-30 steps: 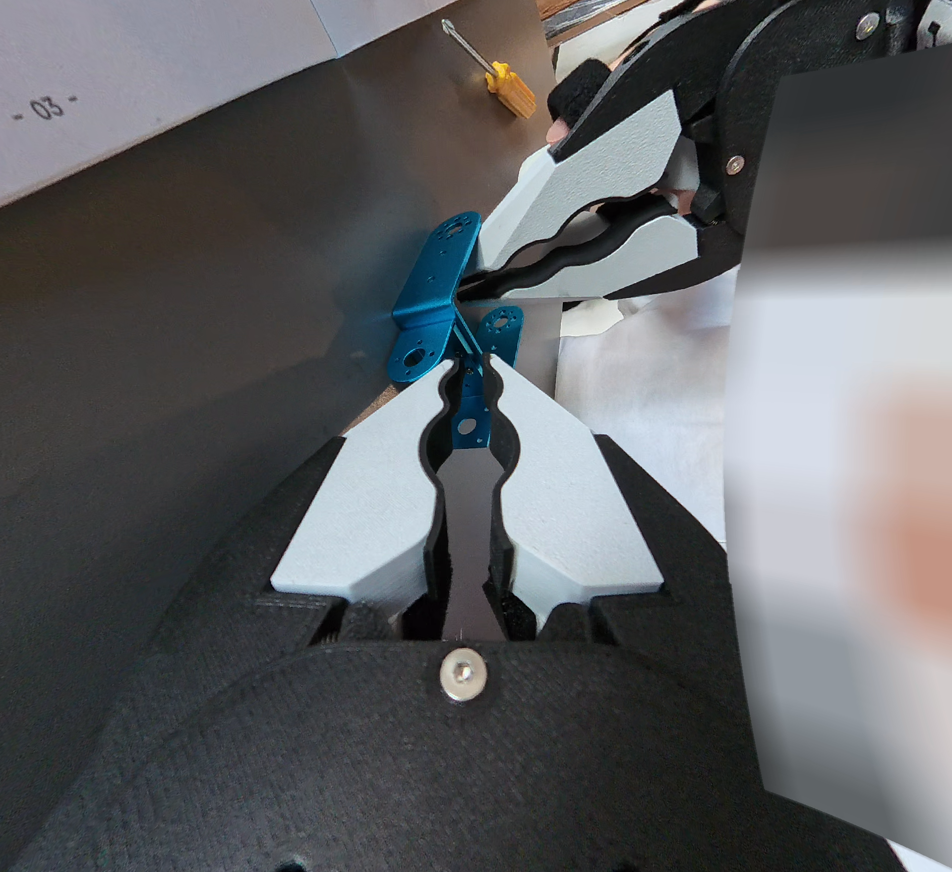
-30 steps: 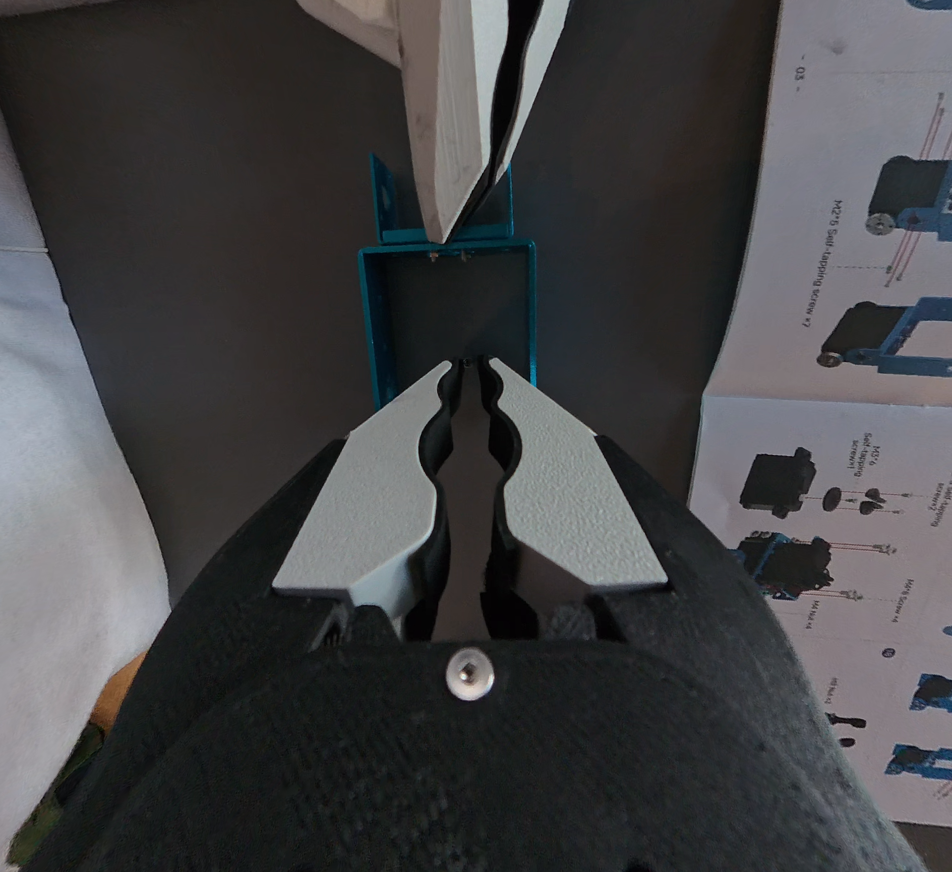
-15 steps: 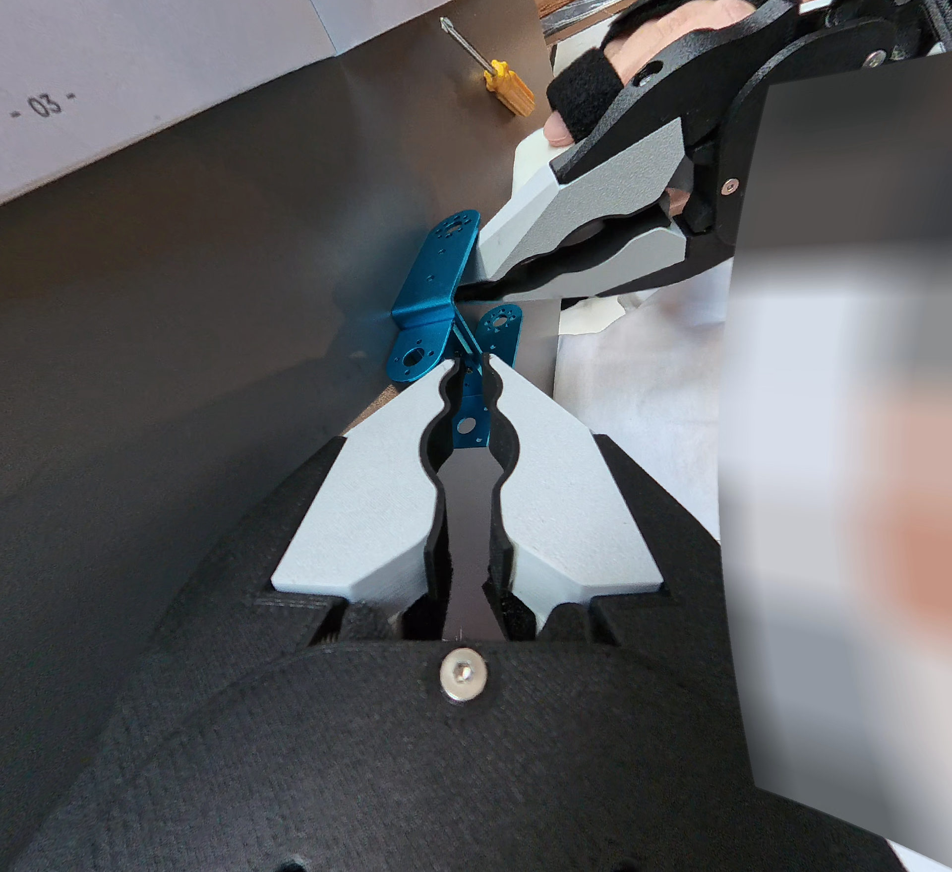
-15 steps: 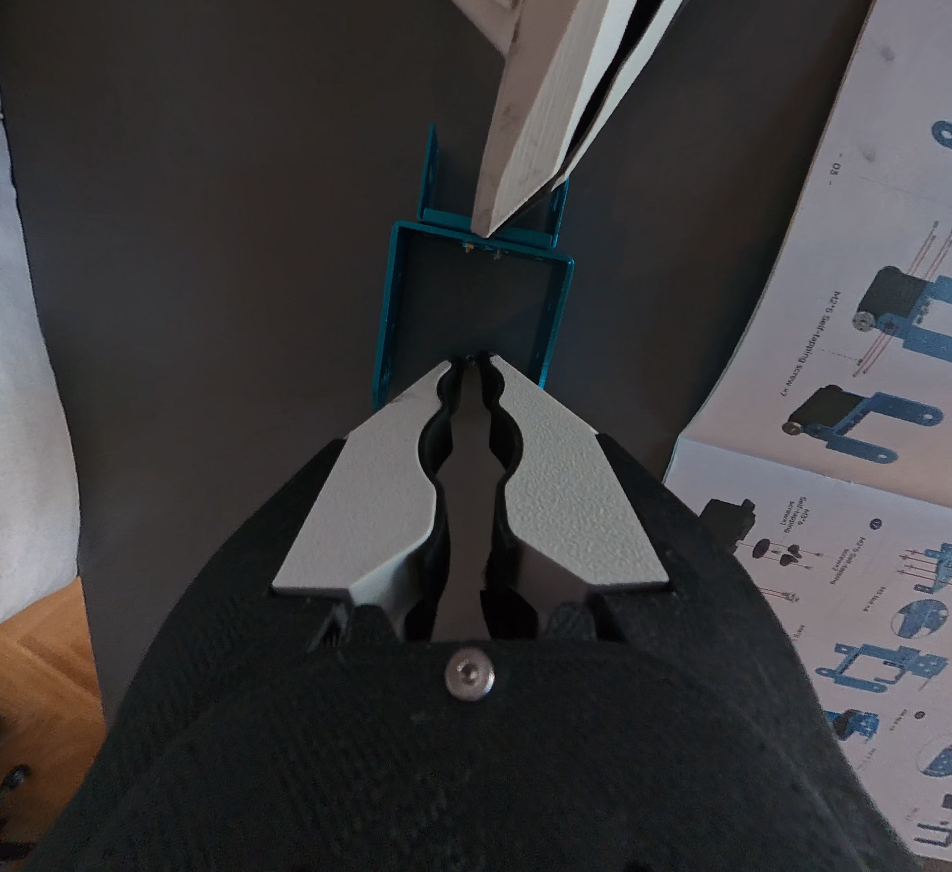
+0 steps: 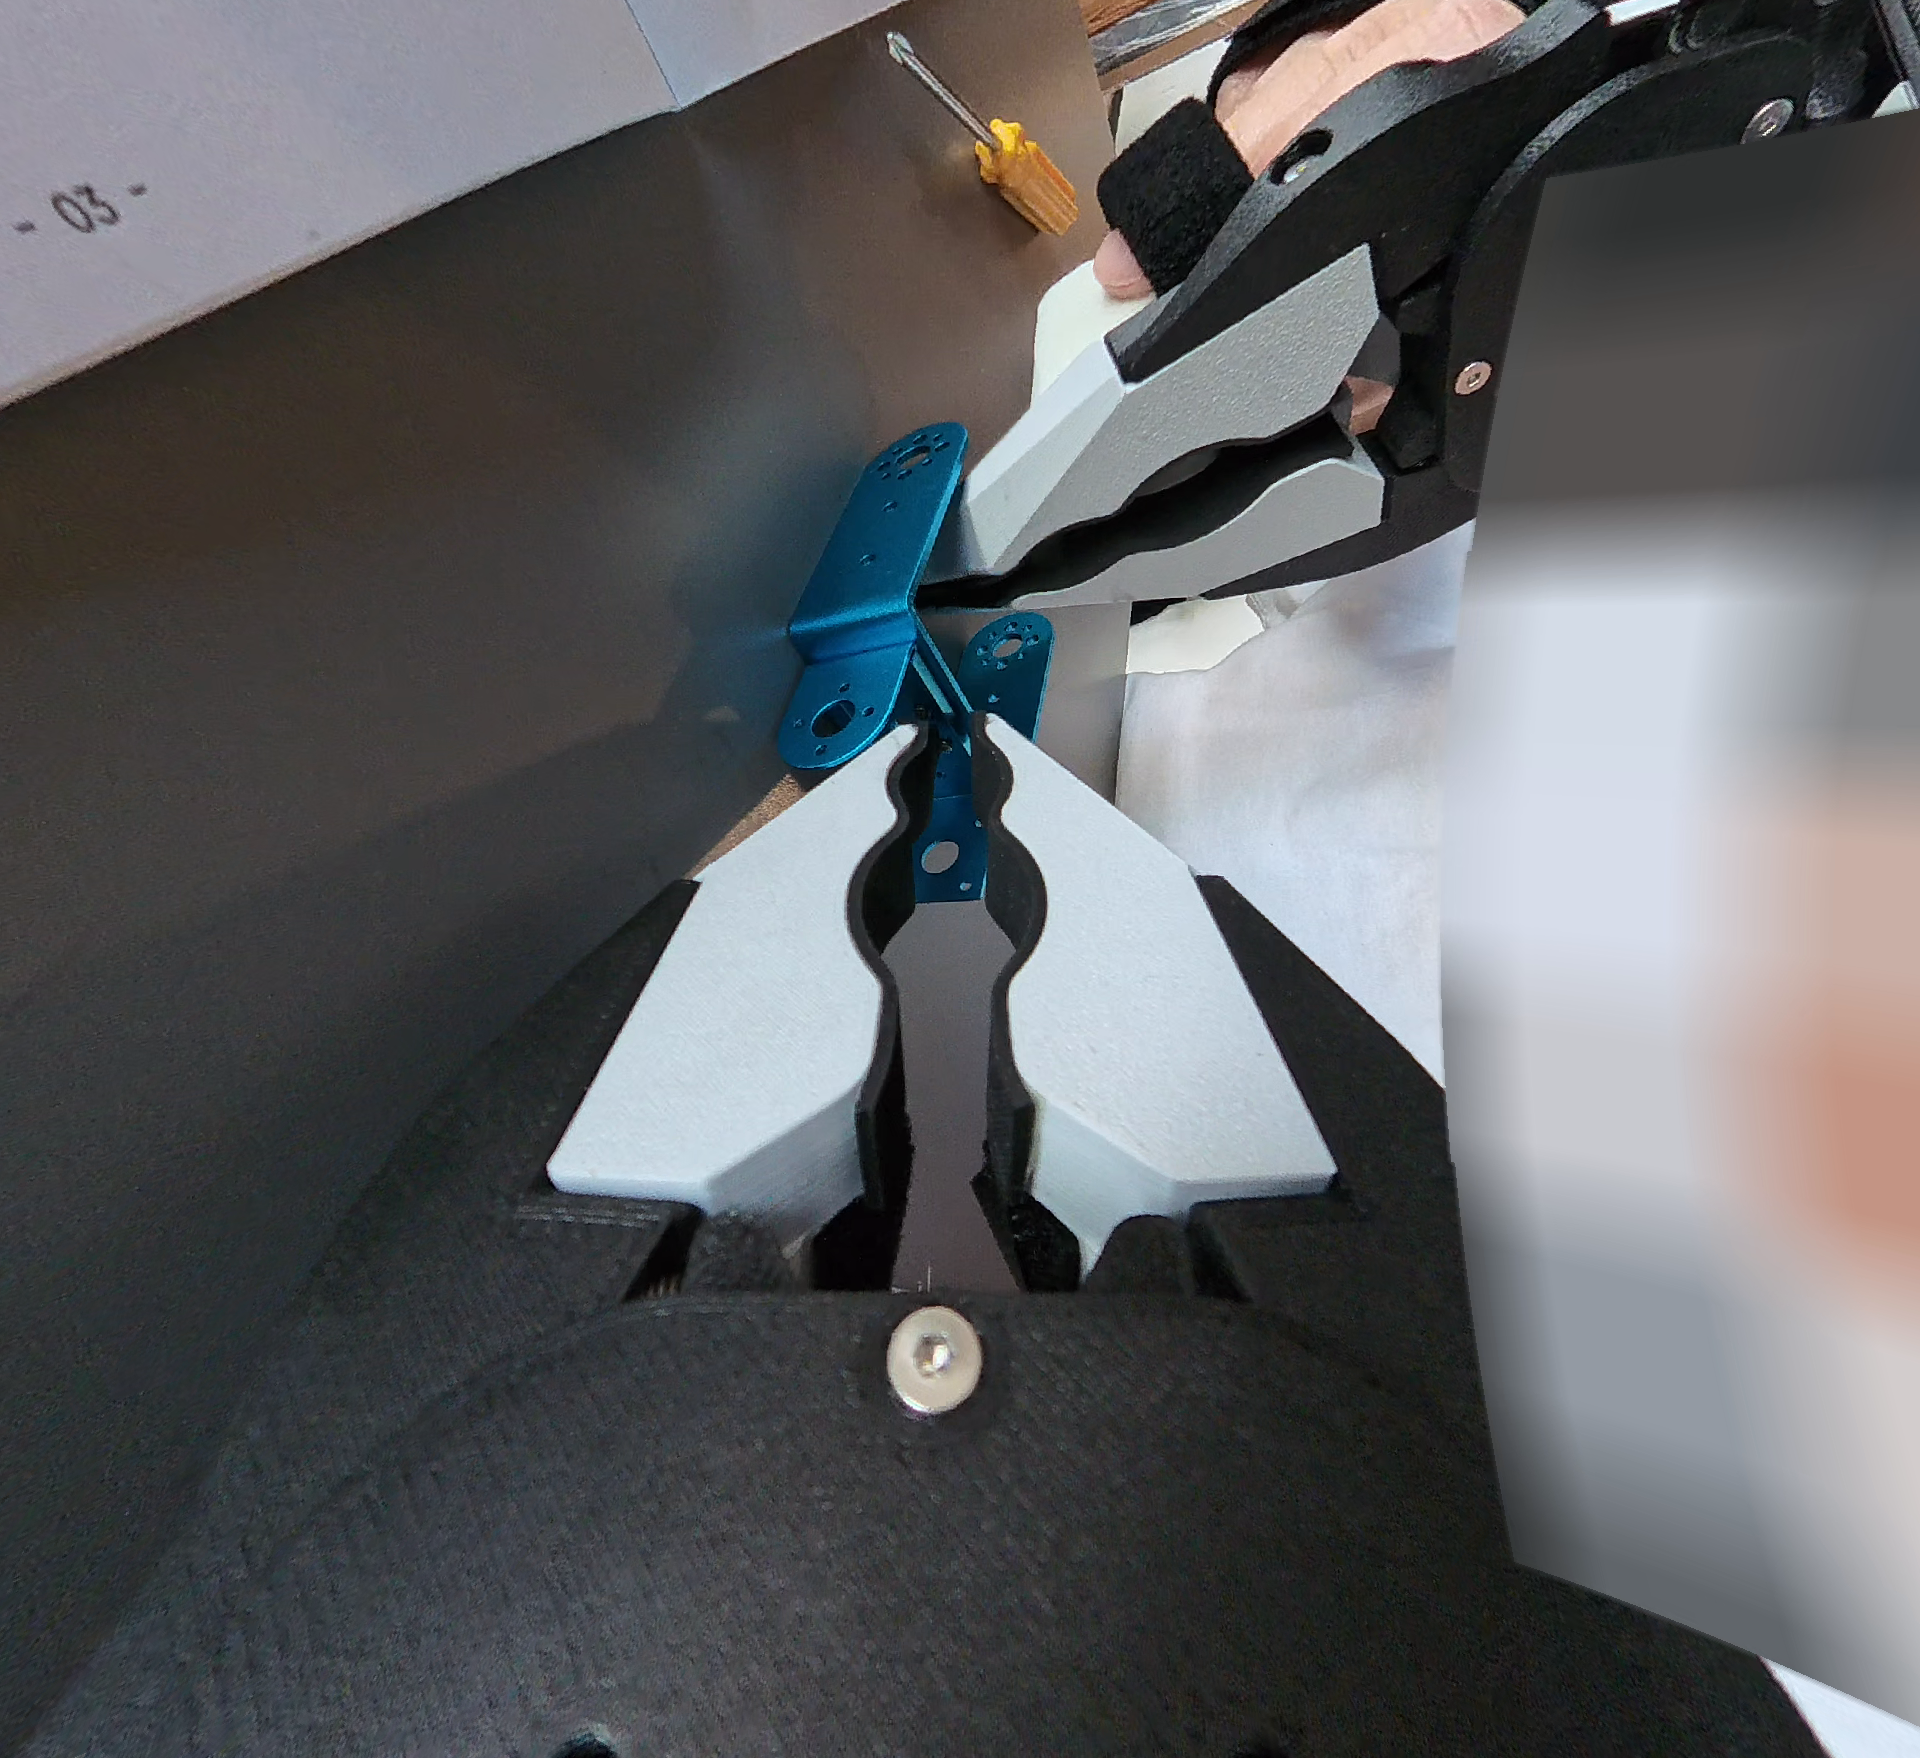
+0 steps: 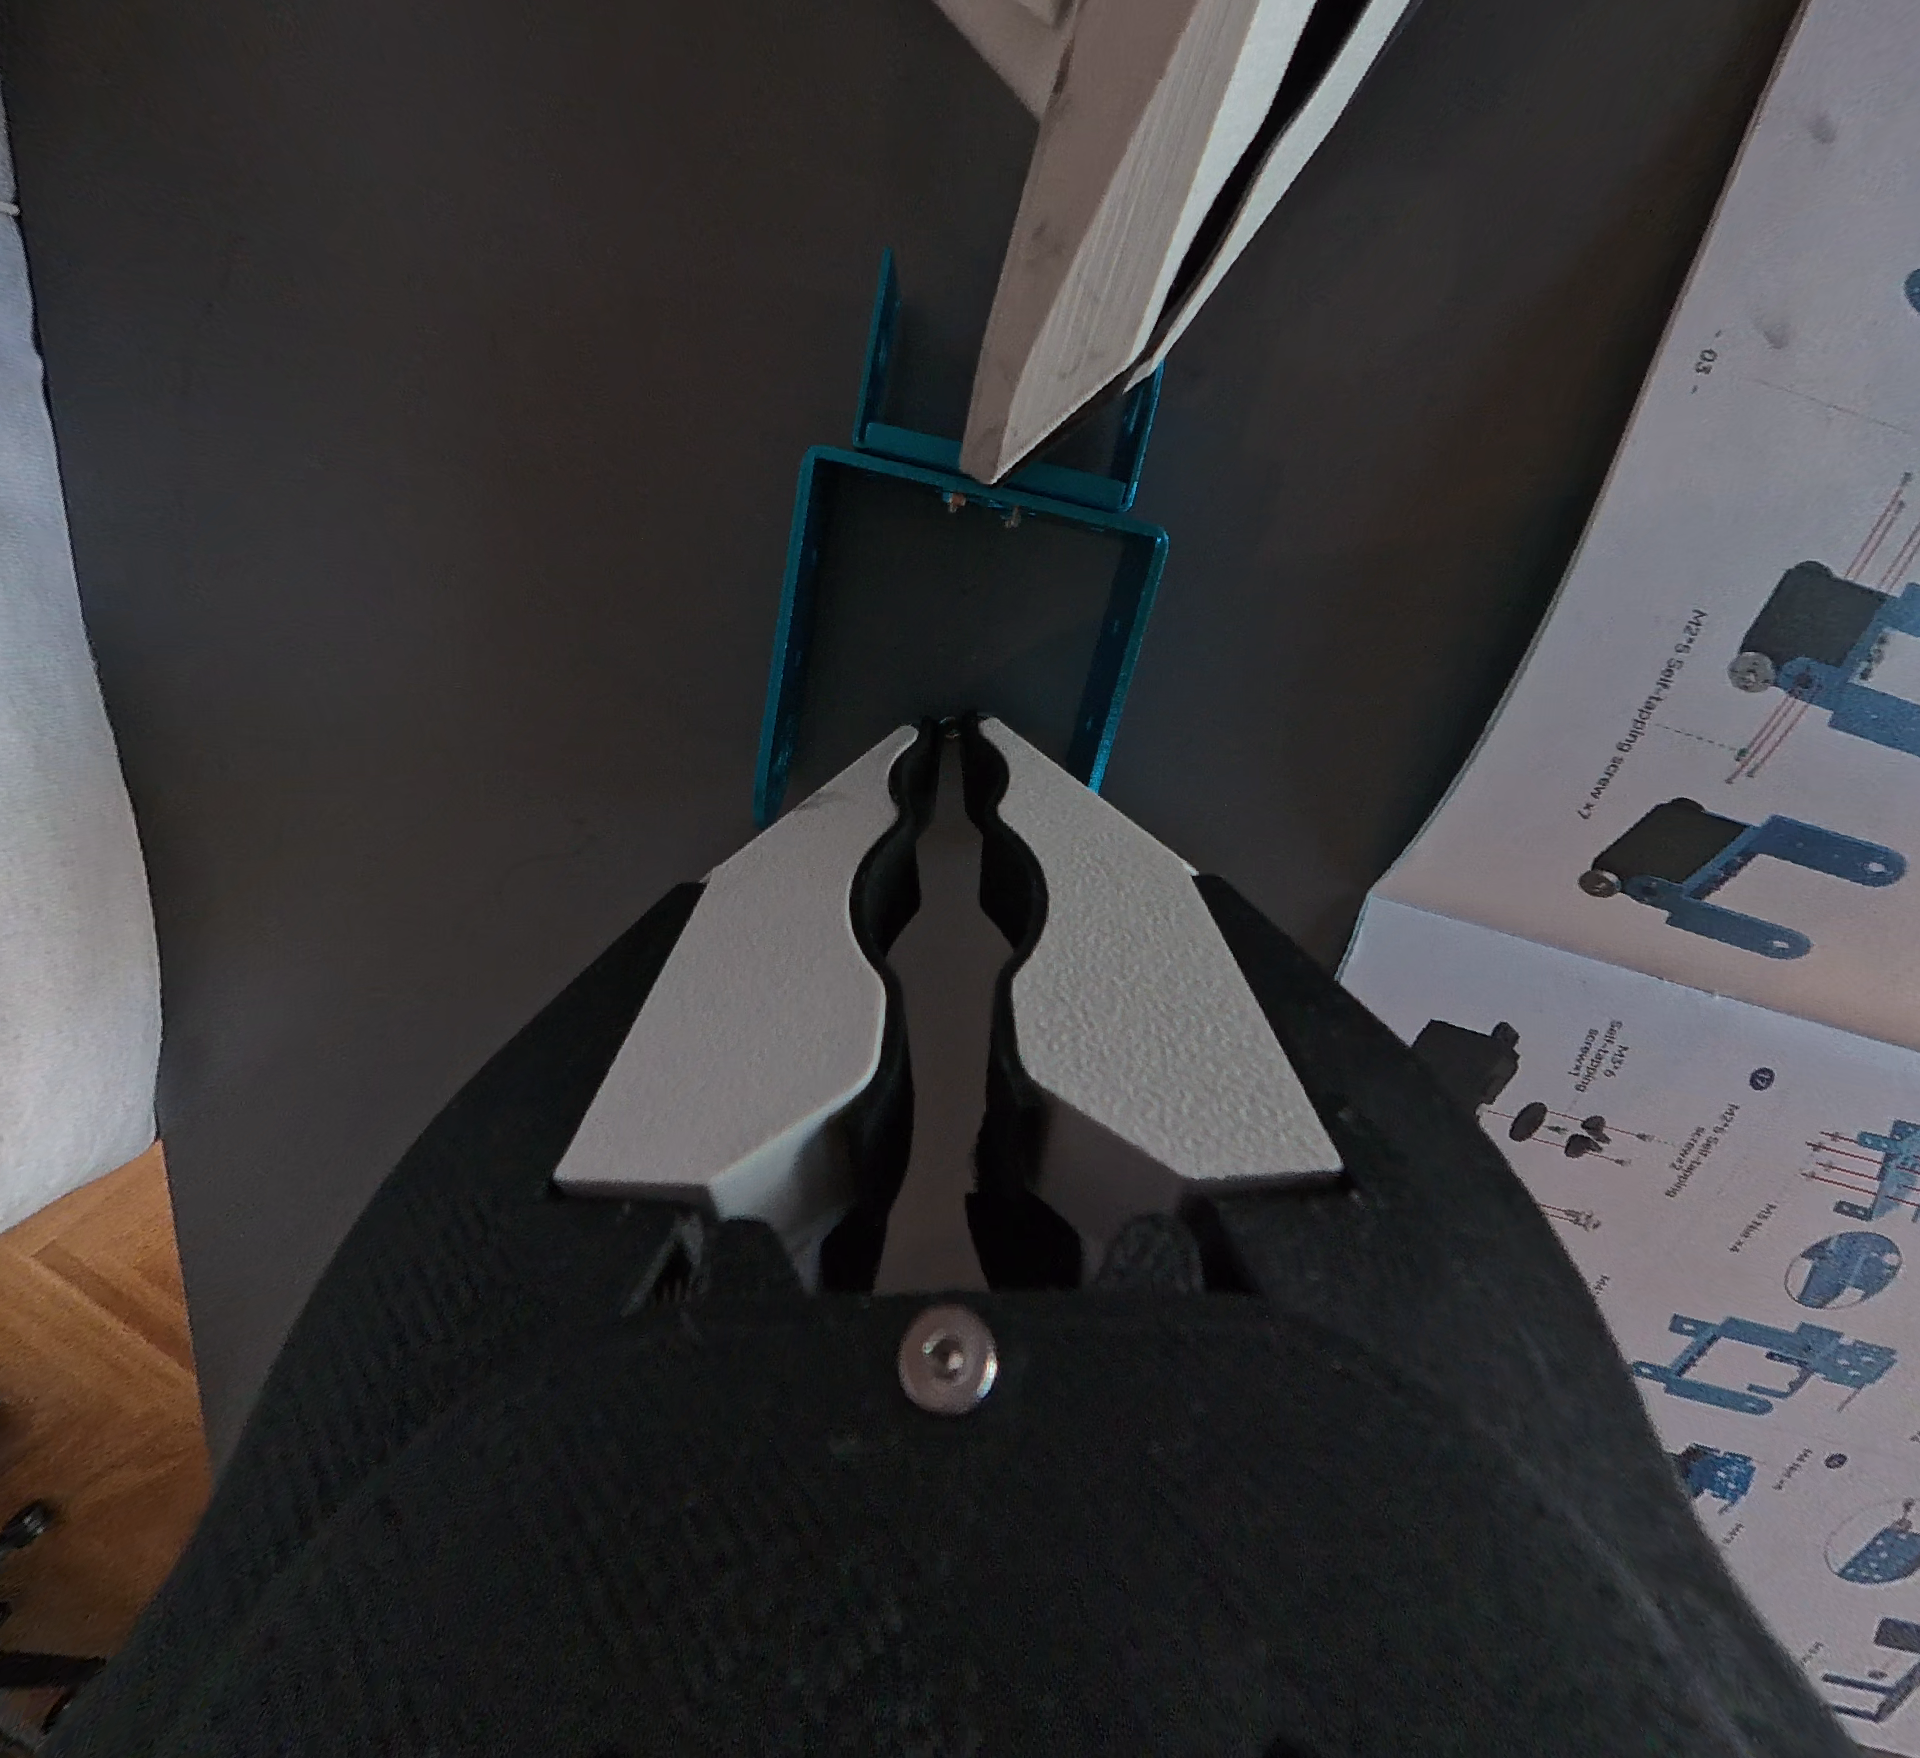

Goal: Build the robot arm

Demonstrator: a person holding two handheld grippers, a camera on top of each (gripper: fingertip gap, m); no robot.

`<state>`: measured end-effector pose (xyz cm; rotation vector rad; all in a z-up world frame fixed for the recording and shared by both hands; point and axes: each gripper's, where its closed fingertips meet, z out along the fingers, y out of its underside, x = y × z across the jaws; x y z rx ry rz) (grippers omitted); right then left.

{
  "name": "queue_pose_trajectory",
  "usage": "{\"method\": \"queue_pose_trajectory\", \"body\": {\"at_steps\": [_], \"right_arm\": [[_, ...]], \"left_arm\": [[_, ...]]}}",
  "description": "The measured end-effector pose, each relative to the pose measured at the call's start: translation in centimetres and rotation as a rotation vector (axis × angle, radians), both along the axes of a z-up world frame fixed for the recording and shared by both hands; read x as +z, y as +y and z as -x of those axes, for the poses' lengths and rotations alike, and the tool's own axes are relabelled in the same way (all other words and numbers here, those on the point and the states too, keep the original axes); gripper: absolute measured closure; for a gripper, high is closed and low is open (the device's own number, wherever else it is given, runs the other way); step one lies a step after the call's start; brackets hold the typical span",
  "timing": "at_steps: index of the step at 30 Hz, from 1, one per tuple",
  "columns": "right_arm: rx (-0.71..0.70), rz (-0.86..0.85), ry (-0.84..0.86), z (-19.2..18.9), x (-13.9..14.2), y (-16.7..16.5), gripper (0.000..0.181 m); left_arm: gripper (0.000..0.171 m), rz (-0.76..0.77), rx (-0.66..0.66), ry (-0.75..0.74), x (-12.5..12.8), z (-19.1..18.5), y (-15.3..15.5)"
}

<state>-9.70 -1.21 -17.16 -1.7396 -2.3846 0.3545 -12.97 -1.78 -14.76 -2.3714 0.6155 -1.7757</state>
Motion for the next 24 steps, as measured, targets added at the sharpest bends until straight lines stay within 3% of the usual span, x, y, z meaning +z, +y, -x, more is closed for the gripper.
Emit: {"method": "queue_pose_trajectory", "body": {"at_steps": [11, 20, 24], "right_arm": [[-0.038, 0.004, 0.090, 0.3, 0.7, 0.1, 0.179], [-0.116, 0.068, 0.558, 2.0, 2.5, -0.2, 0.179], [-0.095, 0.069, 0.689, 2.5, 2.9, -0.2, 0.179]], "left_arm": [[0.167, 0.002, -0.001, 0.000, 0.0, 0.0, 0.0], [0.169, 0.014, -0.003, -0.010, 0.0, -0.1, 0.0], [0.169, 0.014, -0.003, -0.011, 0.0, -0.1, 0.0]]}}
